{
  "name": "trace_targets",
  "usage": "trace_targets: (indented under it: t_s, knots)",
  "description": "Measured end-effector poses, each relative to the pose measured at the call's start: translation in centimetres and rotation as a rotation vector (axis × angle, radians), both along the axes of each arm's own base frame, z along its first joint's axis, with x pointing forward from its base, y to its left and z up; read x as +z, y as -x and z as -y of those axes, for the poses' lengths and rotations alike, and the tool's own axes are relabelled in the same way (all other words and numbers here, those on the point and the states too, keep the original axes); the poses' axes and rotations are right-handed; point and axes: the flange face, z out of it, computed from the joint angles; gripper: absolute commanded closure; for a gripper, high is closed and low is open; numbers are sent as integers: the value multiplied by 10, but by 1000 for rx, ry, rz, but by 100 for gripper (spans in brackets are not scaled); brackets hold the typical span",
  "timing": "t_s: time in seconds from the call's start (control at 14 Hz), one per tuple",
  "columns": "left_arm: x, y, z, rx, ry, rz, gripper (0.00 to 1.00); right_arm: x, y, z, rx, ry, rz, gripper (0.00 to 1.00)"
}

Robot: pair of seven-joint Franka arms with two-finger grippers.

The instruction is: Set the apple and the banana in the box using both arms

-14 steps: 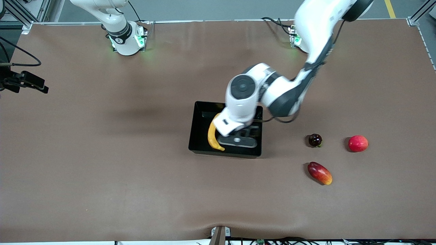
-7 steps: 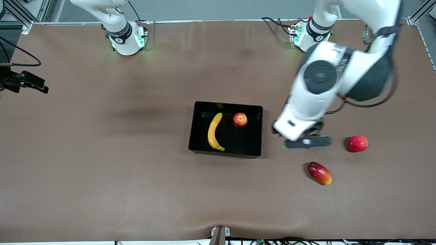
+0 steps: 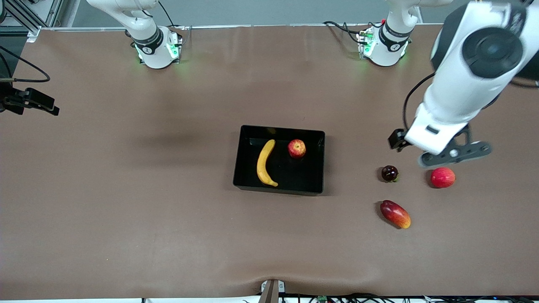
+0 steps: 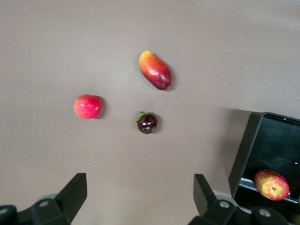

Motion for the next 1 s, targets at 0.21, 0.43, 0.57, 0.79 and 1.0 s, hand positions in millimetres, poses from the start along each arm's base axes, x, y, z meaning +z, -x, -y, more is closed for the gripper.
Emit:
trace_targets:
  t_s: [0.21, 0.43, 0.57, 0.79, 1.0]
  knots:
    - [21, 12, -30, 0, 8, 4, 0, -1, 1, 1, -1, -1, -7, 0]
    - [33, 21, -60, 16, 68, -8, 0, -1, 1, 1, -1, -1, -8, 0]
    - [40, 28, -66, -6, 73, -7, 0, -1, 1, 1, -1, -1, -8, 0]
    - [47, 40, -68, -58, 102, -15, 0, -1, 1, 1, -1, -1, -8, 0]
    - [49, 59, -80, -103, 96, -5, 0, -1, 1, 1, -2, -1, -8, 0]
